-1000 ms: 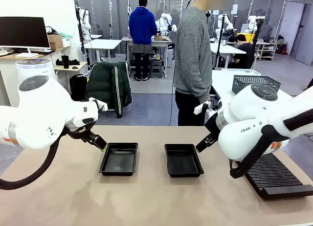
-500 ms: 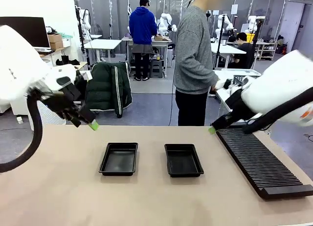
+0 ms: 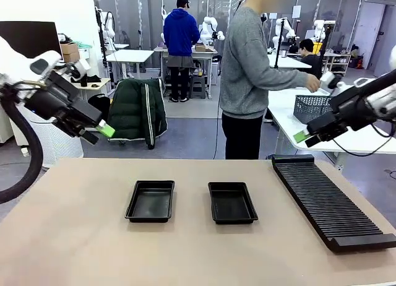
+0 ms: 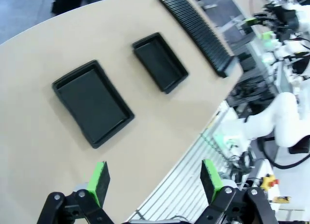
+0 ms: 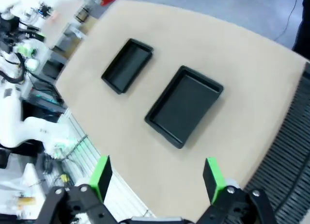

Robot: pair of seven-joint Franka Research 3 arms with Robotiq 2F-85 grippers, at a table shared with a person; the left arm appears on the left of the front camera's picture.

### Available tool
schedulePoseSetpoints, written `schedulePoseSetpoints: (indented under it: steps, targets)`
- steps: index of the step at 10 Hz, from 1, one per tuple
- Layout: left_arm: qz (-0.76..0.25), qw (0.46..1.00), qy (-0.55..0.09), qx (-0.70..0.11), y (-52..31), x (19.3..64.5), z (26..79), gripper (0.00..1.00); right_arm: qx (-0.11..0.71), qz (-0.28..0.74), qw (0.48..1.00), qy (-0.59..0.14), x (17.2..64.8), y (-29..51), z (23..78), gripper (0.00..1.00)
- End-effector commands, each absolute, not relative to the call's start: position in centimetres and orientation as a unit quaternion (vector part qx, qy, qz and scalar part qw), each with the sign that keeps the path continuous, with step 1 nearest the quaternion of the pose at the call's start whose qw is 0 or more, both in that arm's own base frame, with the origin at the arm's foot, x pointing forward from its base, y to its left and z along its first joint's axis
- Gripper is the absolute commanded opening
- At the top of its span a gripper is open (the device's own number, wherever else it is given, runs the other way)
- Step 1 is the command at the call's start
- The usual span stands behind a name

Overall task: Inspect and transfer BCBs to ESD trays.
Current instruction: Pick up the Blank PCB from the PCB Rack and place it in the left ESD tray.

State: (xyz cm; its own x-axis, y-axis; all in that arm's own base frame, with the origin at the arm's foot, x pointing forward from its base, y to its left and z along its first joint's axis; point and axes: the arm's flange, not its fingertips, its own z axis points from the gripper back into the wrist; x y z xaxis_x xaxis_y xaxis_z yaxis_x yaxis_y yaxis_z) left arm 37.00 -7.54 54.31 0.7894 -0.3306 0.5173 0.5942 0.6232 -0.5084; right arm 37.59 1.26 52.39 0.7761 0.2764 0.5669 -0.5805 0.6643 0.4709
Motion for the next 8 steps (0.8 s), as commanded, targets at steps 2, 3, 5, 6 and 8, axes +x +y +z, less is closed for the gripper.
schedulePoseSetpoints:
  steps: [2,3,5,6,8]
  targets:
    - [-0.238,0.842,-0.187,-0.446,-3.3,37.4,53.7,1.00,0.425,0.167,0.871,-0.183,39.3,-3.6,51.3,1.00]
    - [-0.221,0.828,-0.193,-0.477,-2.1,37.4,53.6,1.00,0.453,0.142,0.864,-0.169,39.6,-4.8,51.0,1.00]
    - [-0.195,0.794,-0.194,-0.543,0.9,37.7,52.7,1.00,0.503,0.111,0.844,-0.152,40.5,-6.7,50.0,1.00]
    - [-0.185,0.776,-0.201,-0.569,2.2,37.6,52.3,1.00,0.521,0.095,0.835,-0.148,40.7,-7.7,49.6,1.00]
    - [-0.185,0.731,-0.211,-0.622,4.5,36.9,51.8,1.00,0.575,0.081,0.805,-0.122,41.0,-10.1,48.6,1.00]
